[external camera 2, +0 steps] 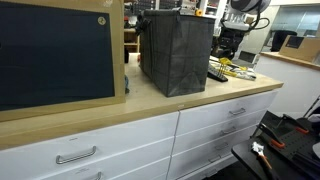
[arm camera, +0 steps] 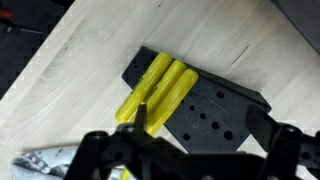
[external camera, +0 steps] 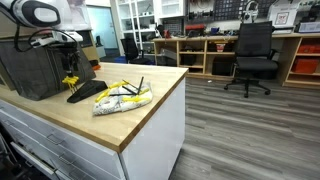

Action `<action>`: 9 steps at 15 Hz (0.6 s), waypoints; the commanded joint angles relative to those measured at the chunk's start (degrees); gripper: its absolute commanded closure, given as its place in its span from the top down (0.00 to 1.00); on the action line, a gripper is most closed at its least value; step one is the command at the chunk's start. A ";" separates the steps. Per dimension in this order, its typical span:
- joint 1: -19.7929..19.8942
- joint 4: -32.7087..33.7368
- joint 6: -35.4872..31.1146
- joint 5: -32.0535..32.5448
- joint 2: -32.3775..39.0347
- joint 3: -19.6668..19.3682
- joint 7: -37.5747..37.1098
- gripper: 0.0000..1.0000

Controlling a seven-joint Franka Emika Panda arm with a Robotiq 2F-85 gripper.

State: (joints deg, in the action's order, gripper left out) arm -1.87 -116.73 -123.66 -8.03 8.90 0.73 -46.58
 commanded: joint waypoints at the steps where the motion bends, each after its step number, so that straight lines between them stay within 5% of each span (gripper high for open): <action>1: -0.40 1.30 0.98 -0.81 0.97 -0.32 -0.60 0.74; 9: -0.42 0.94 1.36 -0.81 0.61 -0.32 -0.25 0.14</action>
State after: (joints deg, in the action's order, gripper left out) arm -1.87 -116.43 -123.27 -8.03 9.27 0.66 -46.58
